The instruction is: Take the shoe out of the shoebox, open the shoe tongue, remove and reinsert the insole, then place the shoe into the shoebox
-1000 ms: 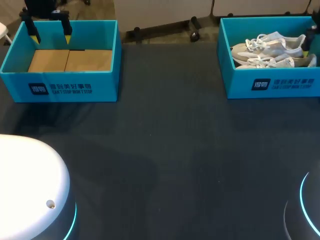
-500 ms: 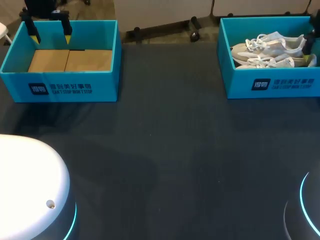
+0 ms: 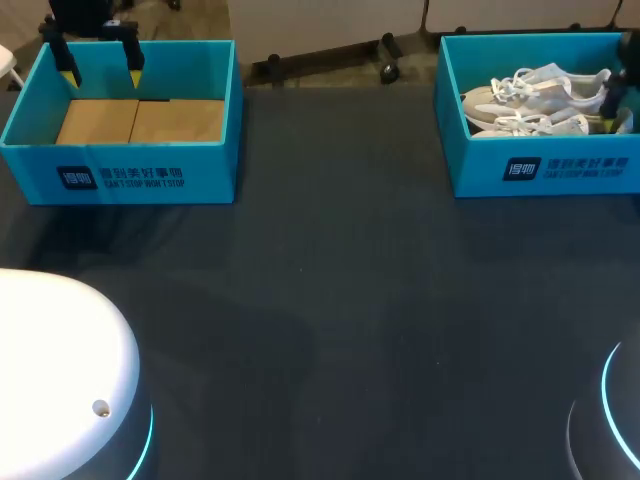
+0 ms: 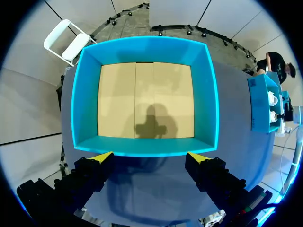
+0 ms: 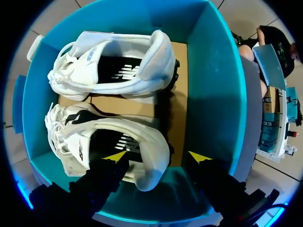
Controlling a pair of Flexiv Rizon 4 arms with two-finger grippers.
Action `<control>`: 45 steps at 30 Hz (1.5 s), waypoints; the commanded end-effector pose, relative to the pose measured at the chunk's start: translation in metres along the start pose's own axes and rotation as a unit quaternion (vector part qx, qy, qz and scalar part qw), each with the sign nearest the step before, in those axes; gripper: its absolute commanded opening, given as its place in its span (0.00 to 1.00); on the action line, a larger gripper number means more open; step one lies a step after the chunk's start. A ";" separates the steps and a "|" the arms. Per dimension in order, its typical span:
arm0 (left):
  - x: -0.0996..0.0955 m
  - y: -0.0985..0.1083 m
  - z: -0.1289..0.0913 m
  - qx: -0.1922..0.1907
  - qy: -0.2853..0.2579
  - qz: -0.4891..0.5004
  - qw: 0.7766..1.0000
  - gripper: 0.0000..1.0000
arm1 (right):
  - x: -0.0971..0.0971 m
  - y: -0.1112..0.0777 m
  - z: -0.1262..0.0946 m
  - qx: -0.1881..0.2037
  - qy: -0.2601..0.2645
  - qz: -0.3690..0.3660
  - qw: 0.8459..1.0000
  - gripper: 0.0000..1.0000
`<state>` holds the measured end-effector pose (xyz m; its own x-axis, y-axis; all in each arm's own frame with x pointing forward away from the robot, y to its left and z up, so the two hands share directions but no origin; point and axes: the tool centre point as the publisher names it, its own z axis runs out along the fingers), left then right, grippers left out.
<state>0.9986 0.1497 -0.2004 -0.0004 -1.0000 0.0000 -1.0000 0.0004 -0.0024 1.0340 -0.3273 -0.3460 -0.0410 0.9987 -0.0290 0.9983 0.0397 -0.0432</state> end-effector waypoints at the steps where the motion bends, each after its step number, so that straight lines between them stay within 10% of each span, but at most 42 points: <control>1: 0.000 0.000 0.000 0.000 0.000 0.000 1.000 1.00 | -0.001 0.004 0.006 0.002 0.003 0.001 1.000 0.76; 33: 0.000 0.000 0.000 0.000 0.000 0.000 1.000 1.00 | -0.002 0.007 0.043 0.020 0.007 0.006 1.000 0.83; 37: 0.000 0.000 0.000 0.000 0.000 0.000 1.000 1.00 | -0.002 0.007 0.043 0.018 0.009 0.014 1.000 0.40; 39: 0.000 0.000 0.000 0.000 0.000 0.000 1.000 1.00 | -0.002 0.006 0.043 0.016 0.007 0.019 1.000 0.00; 45: 0.000 0.000 0.000 0.000 0.000 0.000 1.000 1.00 | -0.004 0.002 0.034 0.003 0.003 0.042 0.999 0.00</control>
<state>0.9986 0.1497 -0.2004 -0.0005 -1.0000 0.0000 -1.0000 0.0005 -0.0024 1.0393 -0.3343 -0.3857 0.0384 0.9990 -0.0249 0.9975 -0.0398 -0.0588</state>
